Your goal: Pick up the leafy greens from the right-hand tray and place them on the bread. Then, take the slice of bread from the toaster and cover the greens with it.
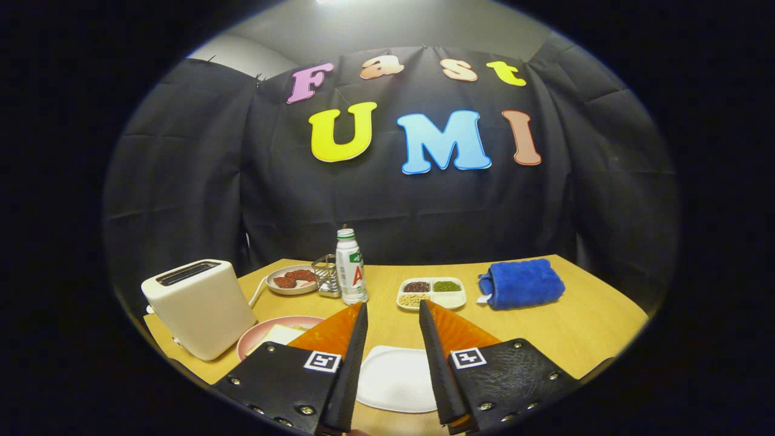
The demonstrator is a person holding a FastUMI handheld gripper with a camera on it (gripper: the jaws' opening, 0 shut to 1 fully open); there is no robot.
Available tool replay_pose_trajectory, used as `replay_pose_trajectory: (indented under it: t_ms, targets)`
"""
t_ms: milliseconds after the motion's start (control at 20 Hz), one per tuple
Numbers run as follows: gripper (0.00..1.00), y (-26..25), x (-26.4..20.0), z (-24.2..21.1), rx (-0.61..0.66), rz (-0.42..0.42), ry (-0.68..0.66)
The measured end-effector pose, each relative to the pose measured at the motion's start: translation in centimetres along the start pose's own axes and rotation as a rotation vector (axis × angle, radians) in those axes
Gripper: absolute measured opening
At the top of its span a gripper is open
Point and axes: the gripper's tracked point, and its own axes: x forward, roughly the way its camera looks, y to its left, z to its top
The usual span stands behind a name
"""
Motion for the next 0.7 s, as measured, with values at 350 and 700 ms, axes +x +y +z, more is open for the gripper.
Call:
replay_pose_trajectory:
  t_ms: [350, 700]
  targets:
    - [0.52, -5.6, -0.9, -1.8, 0.047, 0.078, -0.023]
    - [0.52, -17.5, -1.8, -2.5, 0.053, 0.023, -0.059]
